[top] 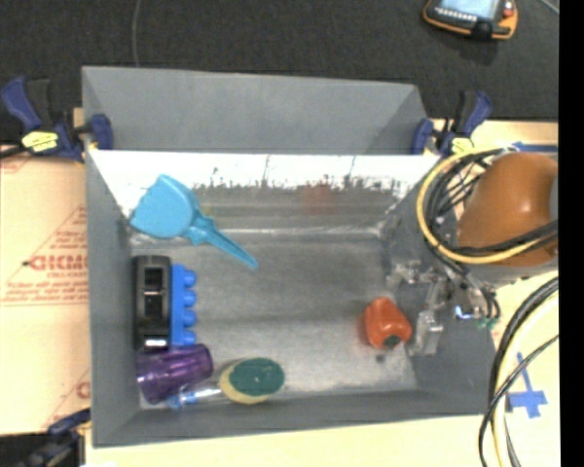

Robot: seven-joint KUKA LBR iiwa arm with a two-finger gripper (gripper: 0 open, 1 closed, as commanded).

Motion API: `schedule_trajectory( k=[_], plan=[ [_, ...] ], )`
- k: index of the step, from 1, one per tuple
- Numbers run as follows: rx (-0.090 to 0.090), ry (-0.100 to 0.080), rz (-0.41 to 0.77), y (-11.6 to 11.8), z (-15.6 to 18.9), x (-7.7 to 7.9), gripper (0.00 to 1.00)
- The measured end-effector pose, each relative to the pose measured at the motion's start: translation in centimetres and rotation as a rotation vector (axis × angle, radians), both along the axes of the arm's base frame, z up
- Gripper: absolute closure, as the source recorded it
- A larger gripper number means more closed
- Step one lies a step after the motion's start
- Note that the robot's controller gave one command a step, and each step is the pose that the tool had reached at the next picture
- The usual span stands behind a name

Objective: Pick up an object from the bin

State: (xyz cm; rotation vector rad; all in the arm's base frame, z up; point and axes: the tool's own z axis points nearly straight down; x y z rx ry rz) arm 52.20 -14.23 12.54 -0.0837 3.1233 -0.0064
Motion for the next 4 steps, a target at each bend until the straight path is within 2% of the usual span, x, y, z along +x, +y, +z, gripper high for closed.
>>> schedule_trajectory(
  k=[1,2,3,4],
  plan=[
    [0.004,0.013,-0.207,0.9,-2.5,-0.4,0.0],
    [0.0,-0.001,-0.059,0.7,-5.5,-0.7,0.0],
    [0.008,0.006,-0.608,0.4,-5.5,-1.2,1.0],
    [0.007,0.006,-0.607,0.4,-5.5,-1.2,1.0]
  ],
)
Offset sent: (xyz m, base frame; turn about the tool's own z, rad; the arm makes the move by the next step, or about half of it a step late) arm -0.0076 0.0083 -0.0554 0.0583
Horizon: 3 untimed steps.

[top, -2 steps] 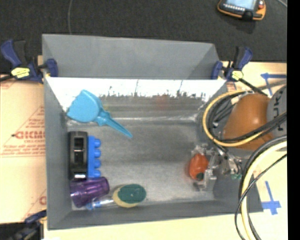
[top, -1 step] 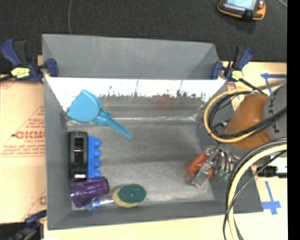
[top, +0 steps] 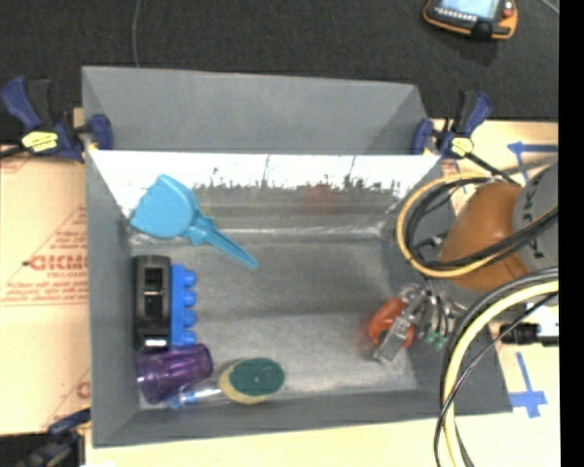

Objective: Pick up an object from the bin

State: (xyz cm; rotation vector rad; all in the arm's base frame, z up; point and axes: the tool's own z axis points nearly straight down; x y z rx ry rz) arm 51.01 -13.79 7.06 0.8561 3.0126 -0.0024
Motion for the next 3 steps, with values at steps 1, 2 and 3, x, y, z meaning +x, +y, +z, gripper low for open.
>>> schedule_trajectory(
  k=[1,2,3],
  plan=[
    [0.0,0.0,0.002,0.0,0.9,-0.1,1.0],
    [0.0,-0.003,0.005,-0.1,2.6,0.0,1.0],
    [0.0,-0.001,0.007,-0.1,5.9,-0.1,1.0]
  ],
)
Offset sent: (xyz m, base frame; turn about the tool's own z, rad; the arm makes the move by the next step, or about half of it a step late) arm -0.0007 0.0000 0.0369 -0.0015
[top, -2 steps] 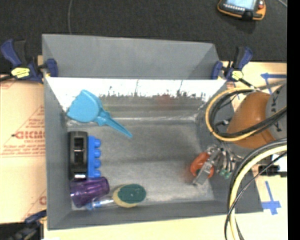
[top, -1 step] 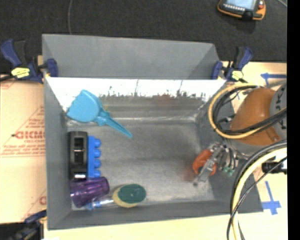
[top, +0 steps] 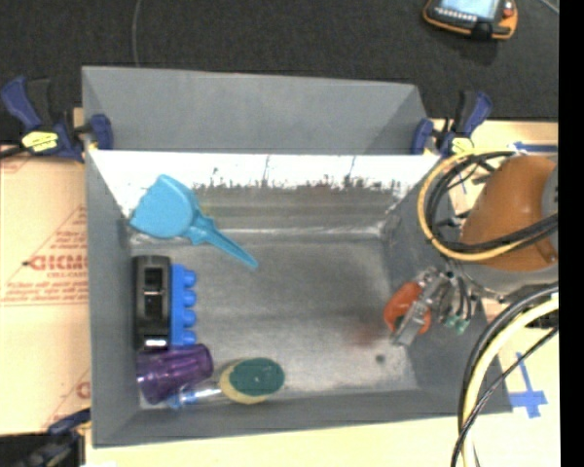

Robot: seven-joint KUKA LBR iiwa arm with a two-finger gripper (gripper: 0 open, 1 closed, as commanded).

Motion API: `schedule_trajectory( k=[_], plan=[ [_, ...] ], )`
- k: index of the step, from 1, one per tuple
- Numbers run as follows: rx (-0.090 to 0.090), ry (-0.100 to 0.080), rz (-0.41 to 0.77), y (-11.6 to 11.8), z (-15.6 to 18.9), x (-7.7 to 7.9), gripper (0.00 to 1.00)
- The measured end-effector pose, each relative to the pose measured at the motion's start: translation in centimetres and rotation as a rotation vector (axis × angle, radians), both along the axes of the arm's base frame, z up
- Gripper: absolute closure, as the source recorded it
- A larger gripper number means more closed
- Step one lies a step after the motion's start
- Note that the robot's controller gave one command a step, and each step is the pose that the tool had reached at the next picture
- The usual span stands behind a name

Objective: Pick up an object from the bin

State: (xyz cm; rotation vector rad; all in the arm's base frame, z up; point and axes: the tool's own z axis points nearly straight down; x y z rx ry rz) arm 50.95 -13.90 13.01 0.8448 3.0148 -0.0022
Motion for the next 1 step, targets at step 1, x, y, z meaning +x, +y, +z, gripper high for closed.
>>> schedule_trajectory(
  k=[1],
  plan=[
    [-0.001,-0.004,0.001,-0.02,2.6,0.11,1.0]
  ],
)
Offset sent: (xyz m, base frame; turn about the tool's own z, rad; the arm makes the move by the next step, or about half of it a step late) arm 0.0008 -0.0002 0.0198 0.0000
